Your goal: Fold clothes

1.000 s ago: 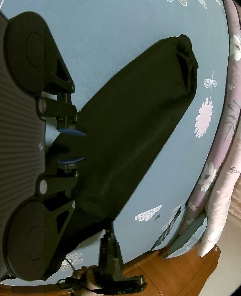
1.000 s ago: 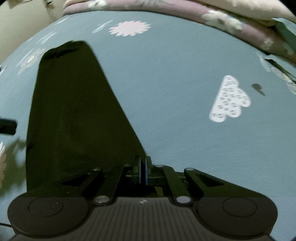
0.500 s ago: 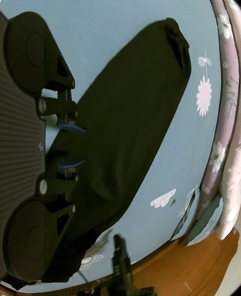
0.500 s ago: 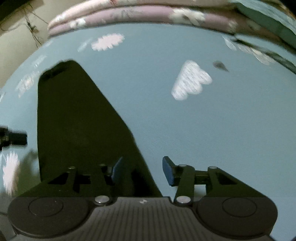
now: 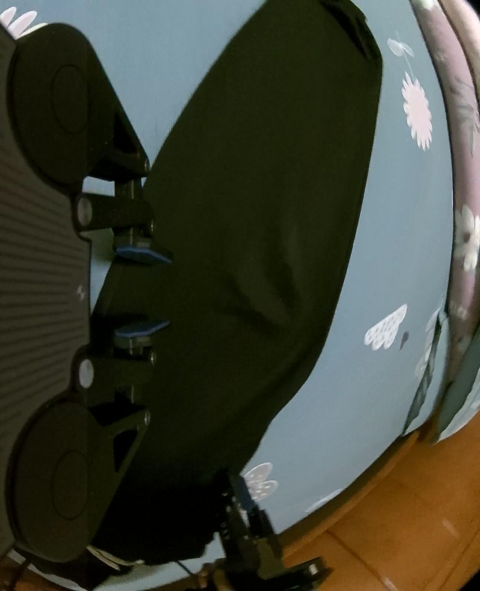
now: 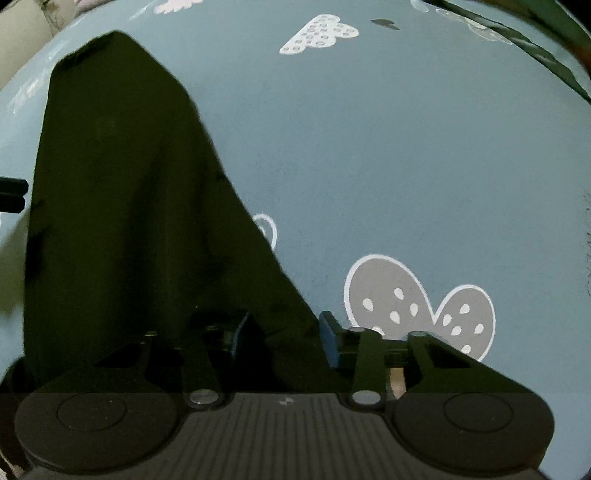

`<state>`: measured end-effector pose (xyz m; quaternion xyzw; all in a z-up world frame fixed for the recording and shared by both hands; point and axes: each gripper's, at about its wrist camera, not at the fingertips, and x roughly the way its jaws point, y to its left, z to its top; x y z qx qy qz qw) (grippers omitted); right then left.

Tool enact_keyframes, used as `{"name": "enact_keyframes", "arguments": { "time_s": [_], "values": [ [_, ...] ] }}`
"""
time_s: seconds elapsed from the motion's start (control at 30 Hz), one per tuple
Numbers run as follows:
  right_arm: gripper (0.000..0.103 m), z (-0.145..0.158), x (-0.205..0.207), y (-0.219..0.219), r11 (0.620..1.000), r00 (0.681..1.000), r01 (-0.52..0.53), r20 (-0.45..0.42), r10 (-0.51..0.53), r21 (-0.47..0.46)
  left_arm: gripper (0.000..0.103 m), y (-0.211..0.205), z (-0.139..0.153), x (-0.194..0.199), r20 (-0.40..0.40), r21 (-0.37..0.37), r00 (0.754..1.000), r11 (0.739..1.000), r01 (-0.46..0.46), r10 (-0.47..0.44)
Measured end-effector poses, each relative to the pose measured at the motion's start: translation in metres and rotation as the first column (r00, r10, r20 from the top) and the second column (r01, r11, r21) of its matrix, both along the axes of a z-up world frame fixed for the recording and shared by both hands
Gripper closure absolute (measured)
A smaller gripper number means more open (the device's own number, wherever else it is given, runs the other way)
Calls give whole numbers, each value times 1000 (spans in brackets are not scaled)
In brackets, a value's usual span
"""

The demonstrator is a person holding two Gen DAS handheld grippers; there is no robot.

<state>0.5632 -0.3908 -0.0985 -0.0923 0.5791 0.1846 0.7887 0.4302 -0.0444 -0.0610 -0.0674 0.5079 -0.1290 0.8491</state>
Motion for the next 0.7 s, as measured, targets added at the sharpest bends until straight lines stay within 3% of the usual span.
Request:
{"name": "enact_keyframes", "arguments": {
  "time_s": [0.03,0.07,0.17,0.33,0.5,0.6,0.7],
  "values": [
    [77,2,0,1,1000,1000,-1,18,2,-20,69,-4,0,0,-3,3,1000,1000,6,-6],
    [96,4,-1,3,999,999,-1,39,2,-42,69,-8,0,0,-8,3,1000,1000,11,-11],
    [96,11,-1,6,993,995,12,104,0,-114,69,-16,3,-3,-1,0,1000,1000,24,-24],
    [94,2,12,2,988,993,94,88,-83,-126,69,-29,6,-2,-13,15,999,999,32,-32],
    [76,36,-9,-16,978,966,209,154,-207,2,64,-37,8,-4,-16,29,999,998,52,-51],
    [76,54,-38,-34,961,949,267,154,-275,68,63,-42,4,-5,-24,46,997,997,68,-67],
    [73,46,-65,-50,946,941,309,111,-319,97,63,-50,-1,-2,-31,49,996,995,85,-84]
  ]
}}
